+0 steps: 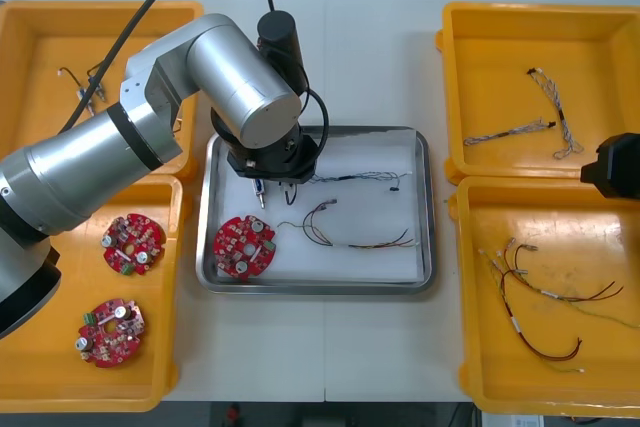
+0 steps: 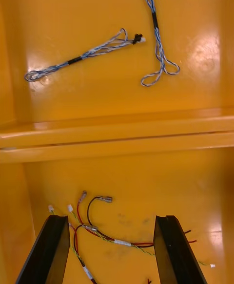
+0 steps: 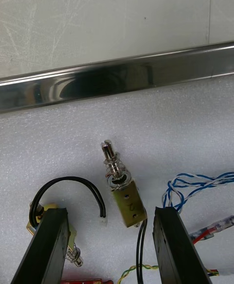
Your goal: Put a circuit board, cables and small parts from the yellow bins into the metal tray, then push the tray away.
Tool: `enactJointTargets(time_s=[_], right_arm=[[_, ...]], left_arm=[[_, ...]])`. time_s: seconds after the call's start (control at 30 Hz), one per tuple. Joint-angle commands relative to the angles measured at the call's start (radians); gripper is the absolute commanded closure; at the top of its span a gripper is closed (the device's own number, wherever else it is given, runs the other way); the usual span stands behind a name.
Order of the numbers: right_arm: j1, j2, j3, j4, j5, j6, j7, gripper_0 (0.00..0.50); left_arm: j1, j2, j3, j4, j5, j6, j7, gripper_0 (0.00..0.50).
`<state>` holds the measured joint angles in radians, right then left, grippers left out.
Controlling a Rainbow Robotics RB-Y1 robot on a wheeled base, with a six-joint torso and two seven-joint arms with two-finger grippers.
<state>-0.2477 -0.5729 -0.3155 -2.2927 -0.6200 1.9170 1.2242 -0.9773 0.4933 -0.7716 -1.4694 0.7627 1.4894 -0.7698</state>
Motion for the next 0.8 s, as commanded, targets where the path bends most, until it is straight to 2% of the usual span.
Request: enactJointTargets(time_s=[0.03,0.2,0.4,0.6,0.8], right_arm=[[0.079,-0.031,-0.059,-0.051,-0.017,0.003,-0.006,0.000],[0.157,-0.024,-0.053,-0.083,-0.015,0.003,-0.011,0.000],[0.172,-0.019,-0.014,-0.100,-0.012,0.003,-0.012,0.000],[0.197,0.001,0.013,-0.128,0.008,0.003,-0.009,0.000],[0.199,-0.010,0.019,-0.136,-0.006,0.003,-0.003,0.000]], left_arm=[[-0.052,-0.019,-0.008,-0.017,0.003,-0.004,0.056,0.000],[-0.052,-0.010,0.006,-0.039,0.000,0.020,0.056,0.000],[-0.051,0.024,0.098,-0.141,0.009,0.164,0.050,0.000],[-0.037,0.064,0.213,-0.241,0.029,0.310,0.030,0.000],[0.046,0.140,0.376,-0.381,0.055,0.431,-0.083,0.000]])
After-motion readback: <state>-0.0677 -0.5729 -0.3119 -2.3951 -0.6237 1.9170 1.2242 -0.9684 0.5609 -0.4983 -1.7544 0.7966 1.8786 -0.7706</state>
